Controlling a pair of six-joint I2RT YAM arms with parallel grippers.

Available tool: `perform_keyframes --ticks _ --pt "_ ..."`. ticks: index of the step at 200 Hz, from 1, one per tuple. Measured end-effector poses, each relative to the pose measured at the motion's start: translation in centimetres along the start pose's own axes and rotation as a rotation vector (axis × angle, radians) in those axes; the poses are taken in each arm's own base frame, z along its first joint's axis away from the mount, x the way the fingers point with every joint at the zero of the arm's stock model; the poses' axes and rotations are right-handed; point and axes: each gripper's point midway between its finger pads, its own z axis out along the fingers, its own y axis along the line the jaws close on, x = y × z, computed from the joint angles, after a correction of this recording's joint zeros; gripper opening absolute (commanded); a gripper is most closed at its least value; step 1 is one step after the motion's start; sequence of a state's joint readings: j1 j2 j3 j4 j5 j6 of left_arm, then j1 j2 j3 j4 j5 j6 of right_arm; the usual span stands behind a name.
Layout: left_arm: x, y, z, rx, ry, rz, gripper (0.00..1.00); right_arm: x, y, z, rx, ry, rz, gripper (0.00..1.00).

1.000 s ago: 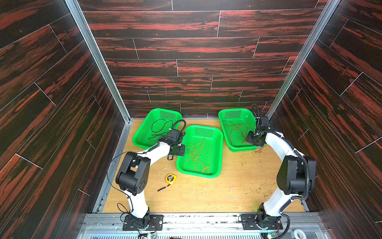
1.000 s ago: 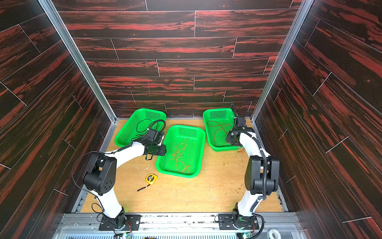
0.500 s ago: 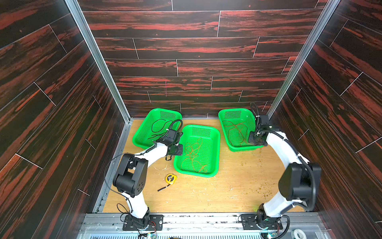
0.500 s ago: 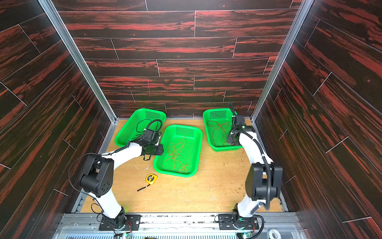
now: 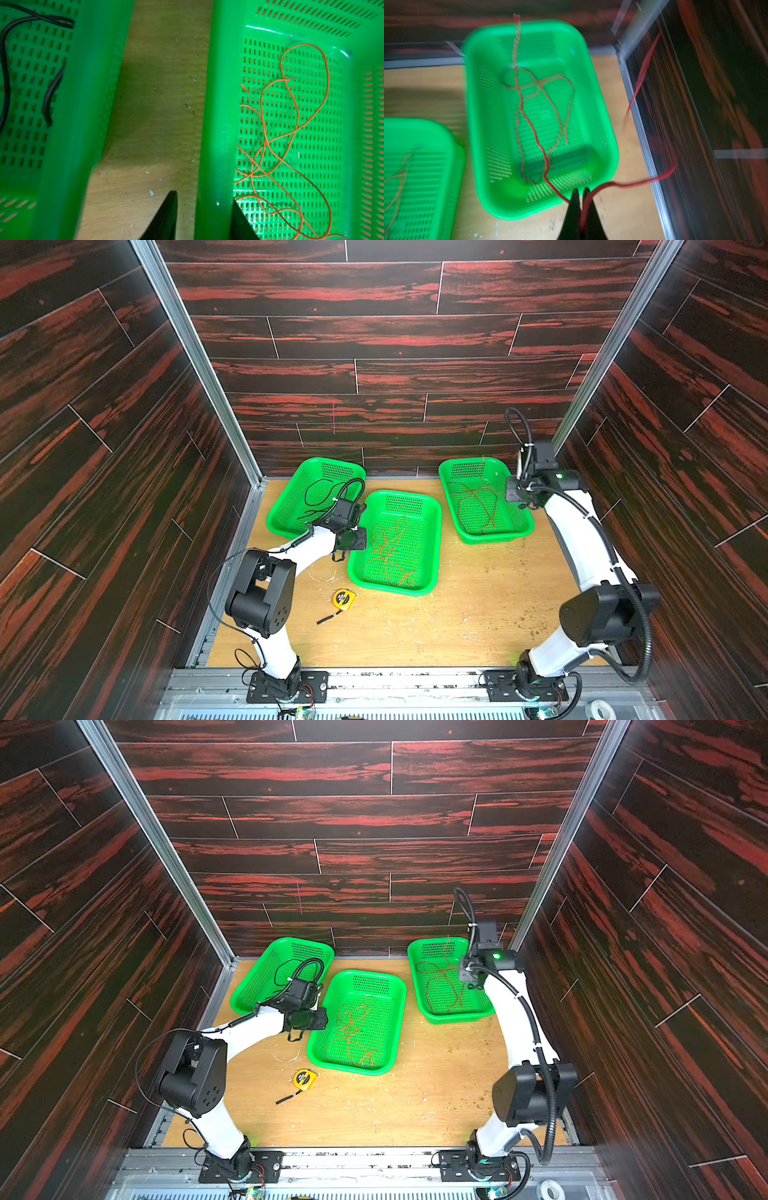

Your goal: Untangle the cables

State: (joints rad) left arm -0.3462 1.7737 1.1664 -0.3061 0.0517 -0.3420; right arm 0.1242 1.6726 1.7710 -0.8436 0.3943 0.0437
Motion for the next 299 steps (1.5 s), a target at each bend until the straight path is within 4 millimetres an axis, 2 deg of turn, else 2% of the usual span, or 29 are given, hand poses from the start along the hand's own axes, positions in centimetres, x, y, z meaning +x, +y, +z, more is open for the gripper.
perform_keyframes --ticks 28,62,80,90,104,126,137,145,148,151,172,191,212,222,241,265,283,299 --pt "0.0 0.1 0.2 0.002 -0.009 -0.023 0.34 0.3 1.9 3.3 -0.050 0.011 -0.078 0.00" --pt "0.0 0.1 0.4 0.019 -0.027 -0.081 0.28 3.8 4.2 8.9 -0.104 0.098 -0.157 0.00" --pt "-0.1 -0.2 0.4 0.039 -0.037 -0.107 0.27 5.8 5.3 10.9 -0.137 0.136 -0.170 0.00" --pt "-0.2 -0.3 0.4 0.049 -0.045 -0.130 0.26 6.6 5.8 11.5 -0.159 0.151 -0.172 0.13" --pt "-0.3 -0.5 0.4 0.069 -0.056 -0.161 0.26 7.0 6.3 12.2 -0.187 0.154 -0.163 0.39" --pt "-0.4 -1.0 0.4 0.105 -0.071 -0.213 0.27 6.9 6.6 12.6 -0.206 0.149 -0.150 0.64" --pt "-0.6 -1.3 0.5 0.120 -0.079 -0.231 0.30 6.7 6.6 12.6 -0.208 0.138 -0.138 0.78" --pt "-0.6 -1.5 0.5 0.128 -0.081 -0.240 0.36 6.7 6.7 12.6 -0.210 0.129 -0.135 0.90" --pt "-0.6 -1.5 0.5 0.129 -0.083 -0.239 0.39 6.6 6.6 12.6 -0.209 0.127 -0.120 0.97" --pt "-0.6 -1.5 0.5 0.131 -0.084 -0.247 0.42 6.7 6.6 12.6 -0.211 0.125 -0.129 0.99" --pt "-0.5 -1.7 0.0 0.140 -0.100 -0.252 0.58 7.4 6.4 11.6 -0.219 0.125 -0.119 0.99" --pt "-0.7 -2.0 -1.7 0.142 -0.141 -0.228 0.71 6.7 6.1 9.4 -0.231 0.081 -0.103 0.99" --pt "-2.3 -2.5 -5.4 0.151 -0.258 -0.170 0.87 5.4 5.4 5.9 -0.246 -0.008 -0.066 0.99" --pt "-3.1 -2.6 -7.6 0.153 -0.336 -0.124 0.98 4.9 5.0 4.0 -0.252 -0.065 -0.041 0.99" --pt "-3.8 -2.3 -11.8 0.150 -0.478 -0.065 0.99 5.2 4.4 0.9 -0.263 -0.153 0.004 0.99" --pt "-3.1 -0.4 -15.8 0.071 -0.625 0.017 0.99 7.9 3.5 -1.4 -0.264 -0.219 0.076 0.99" --pt "-1.3 2.9 -17.6 -0.069 -0.713 0.036 0.99 11.3 3.4 -1.8 -0.270 -0.211 0.160 0.99" --pt "1.1 6.3 -18.1 -0.210 -0.731 0.013 0.99 15.0 4.0 -1.7 -0.275 -0.164 0.201 0.99"
